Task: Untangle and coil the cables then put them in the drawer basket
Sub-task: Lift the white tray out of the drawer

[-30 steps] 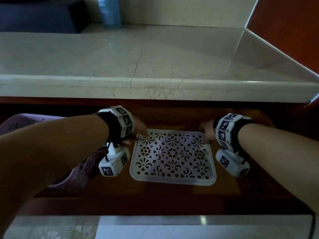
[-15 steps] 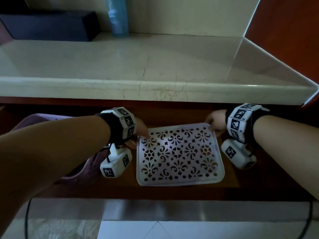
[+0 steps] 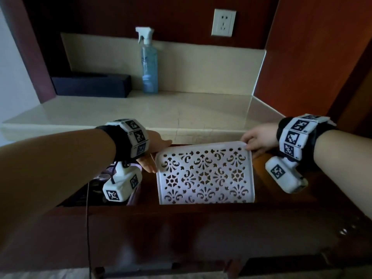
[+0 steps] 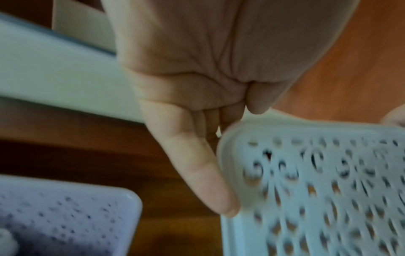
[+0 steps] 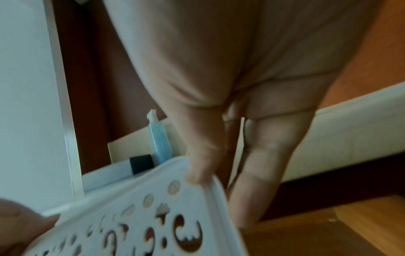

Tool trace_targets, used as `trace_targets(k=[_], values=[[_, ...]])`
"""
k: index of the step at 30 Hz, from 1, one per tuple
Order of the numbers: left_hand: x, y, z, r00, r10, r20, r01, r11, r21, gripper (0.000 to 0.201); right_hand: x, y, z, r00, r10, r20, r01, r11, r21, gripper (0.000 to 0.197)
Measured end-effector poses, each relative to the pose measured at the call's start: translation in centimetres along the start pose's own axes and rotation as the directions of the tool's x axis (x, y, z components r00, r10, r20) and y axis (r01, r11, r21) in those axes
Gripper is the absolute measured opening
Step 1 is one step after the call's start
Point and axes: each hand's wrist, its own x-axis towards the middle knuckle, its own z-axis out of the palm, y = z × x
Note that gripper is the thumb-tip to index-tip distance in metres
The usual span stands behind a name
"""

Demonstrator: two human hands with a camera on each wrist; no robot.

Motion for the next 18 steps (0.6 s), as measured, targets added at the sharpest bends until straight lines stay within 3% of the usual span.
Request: trace_targets(k=[3,8,13,15,18], values=[[-2.8,-1.4,-2.1,0.997,0.061,-0.052,-0.063,0.998,-0.032,0.074,-3.1,-2.5,0.0,0.994,-0.03,-0.107,0.035,0.998,0.046,0.02],[-7.9,-5.2,-7.1,0.985,0.143,-0.093,-0.16,0.962,-0.219,0.072,-7.5,-7.8,2.5,0.939,-0.171,-0.299,0.186,0.982,0.024,0.01],[-12.4,-10.1,-11.6,0.973,0.184,-0.14,-0.223,0.902,-0.37,0.035,-9.9,-12.8,5.7,0.845,-0.312,-0.436,0.367,0.929,0.047,0.016],[-13.8,-12.4,-13.0,0.972,0.18,-0.154,-0.226,0.894,-0.387,0.013,-10.8,-14.9,7.3,0.835,-0.341,-0.432,0.388,0.921,0.023,0.016],[-14.9,-15.5,-14.8,0.972,0.136,-0.193,-0.215,0.844,-0.491,0.007,-11.9,-17.5,9.4,0.861,-0.35,-0.37,0.322,0.937,-0.137,0.01]])
